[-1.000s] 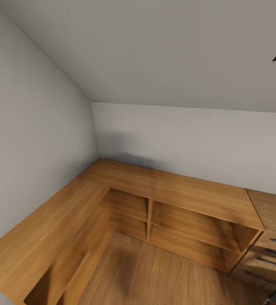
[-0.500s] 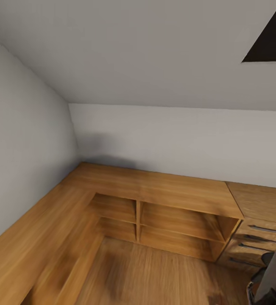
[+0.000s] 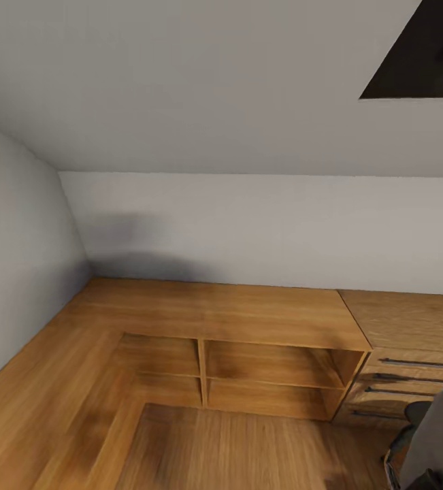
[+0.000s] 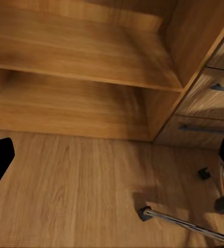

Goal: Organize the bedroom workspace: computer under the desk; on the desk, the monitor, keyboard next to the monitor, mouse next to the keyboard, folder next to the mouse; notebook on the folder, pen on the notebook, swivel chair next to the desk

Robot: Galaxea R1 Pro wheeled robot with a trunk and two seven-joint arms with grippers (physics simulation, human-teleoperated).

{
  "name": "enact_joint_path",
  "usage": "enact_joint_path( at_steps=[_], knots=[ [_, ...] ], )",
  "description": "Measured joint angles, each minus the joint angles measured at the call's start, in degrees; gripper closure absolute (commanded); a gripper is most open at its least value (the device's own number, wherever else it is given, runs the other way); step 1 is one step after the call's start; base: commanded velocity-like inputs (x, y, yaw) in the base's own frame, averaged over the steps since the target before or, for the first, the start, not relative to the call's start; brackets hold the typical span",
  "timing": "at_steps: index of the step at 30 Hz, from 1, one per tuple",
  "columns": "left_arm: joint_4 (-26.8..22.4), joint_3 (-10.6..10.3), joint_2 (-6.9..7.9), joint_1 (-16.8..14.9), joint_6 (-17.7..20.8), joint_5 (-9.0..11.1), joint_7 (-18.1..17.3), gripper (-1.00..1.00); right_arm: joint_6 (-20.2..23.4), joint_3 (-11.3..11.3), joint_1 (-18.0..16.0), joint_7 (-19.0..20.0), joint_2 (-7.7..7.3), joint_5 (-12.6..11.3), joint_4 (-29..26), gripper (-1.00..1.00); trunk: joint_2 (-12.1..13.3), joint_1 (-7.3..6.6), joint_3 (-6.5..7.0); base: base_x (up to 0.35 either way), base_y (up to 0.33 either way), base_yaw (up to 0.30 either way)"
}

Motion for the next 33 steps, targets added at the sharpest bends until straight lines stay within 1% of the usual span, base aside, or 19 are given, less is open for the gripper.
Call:
enact_joint_path(
  at_steps=[33],
  knots=[
    [0.0,0.0,0.01,0.0,0.0,0.0,0.1,-1.0,0.1,0.0,0.0,0.0,0.0,0.0,0.0,-1.0,0.0,0.01,0.0,0.005,0.009,-0.287]
  ],
)
